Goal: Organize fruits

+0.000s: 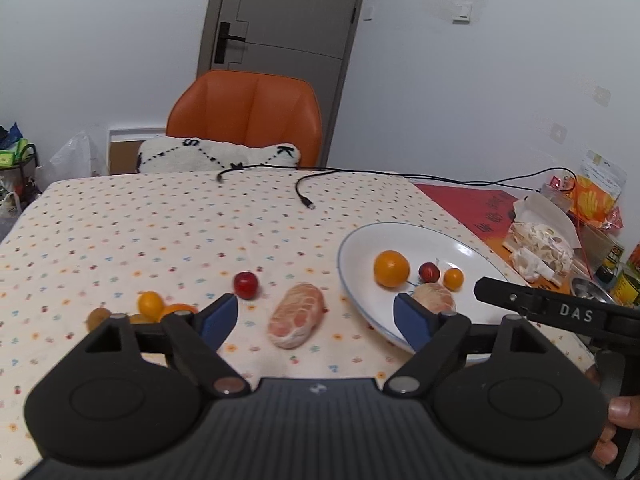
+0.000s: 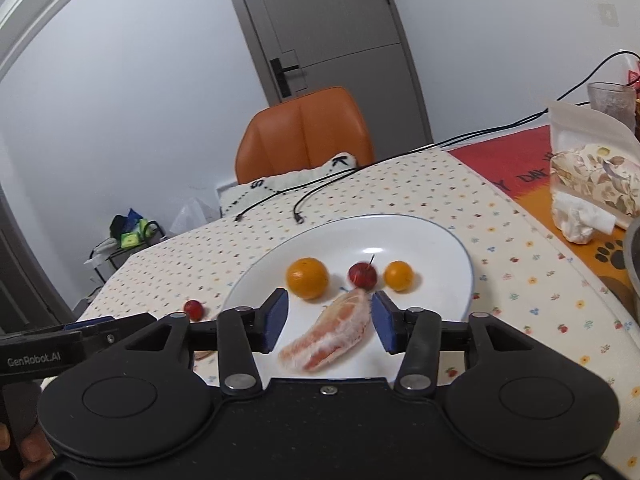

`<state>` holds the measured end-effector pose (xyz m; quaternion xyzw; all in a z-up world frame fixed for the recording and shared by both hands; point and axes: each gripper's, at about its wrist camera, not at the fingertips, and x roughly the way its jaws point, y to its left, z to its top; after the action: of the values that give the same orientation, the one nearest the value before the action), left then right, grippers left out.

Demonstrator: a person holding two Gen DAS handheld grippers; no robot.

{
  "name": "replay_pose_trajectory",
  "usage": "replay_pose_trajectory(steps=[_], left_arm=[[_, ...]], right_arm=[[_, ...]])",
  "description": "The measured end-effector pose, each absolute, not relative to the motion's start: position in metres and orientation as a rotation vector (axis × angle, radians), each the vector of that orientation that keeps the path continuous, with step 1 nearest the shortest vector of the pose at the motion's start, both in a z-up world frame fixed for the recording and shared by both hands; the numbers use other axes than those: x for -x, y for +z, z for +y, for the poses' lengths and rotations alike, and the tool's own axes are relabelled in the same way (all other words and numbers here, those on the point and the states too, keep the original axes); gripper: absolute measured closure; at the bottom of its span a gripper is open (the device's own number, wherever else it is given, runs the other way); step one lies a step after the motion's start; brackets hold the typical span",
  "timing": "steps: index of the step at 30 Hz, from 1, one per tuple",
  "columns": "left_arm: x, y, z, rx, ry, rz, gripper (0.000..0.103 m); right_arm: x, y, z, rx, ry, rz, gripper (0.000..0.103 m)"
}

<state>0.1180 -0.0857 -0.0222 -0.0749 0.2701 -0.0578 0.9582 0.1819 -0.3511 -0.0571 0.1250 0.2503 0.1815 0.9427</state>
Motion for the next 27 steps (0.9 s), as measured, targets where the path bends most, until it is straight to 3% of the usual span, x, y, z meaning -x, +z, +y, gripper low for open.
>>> replay_pose_trajectory(steps=[12,27], left_arm=[[-0.096,-0.023,-0.053,0.174,-0.065,0.552,0.017],[-0.084,-0.03,-0.028,0.203,-0.057,0.581,0.017]], right_arm=[[-0.171,-0.055,-0.334,-0.253,0.431,0.528,0.044],[-0.156,-0.051,-0.294,-0.187,0.521,0.546,0.042]])
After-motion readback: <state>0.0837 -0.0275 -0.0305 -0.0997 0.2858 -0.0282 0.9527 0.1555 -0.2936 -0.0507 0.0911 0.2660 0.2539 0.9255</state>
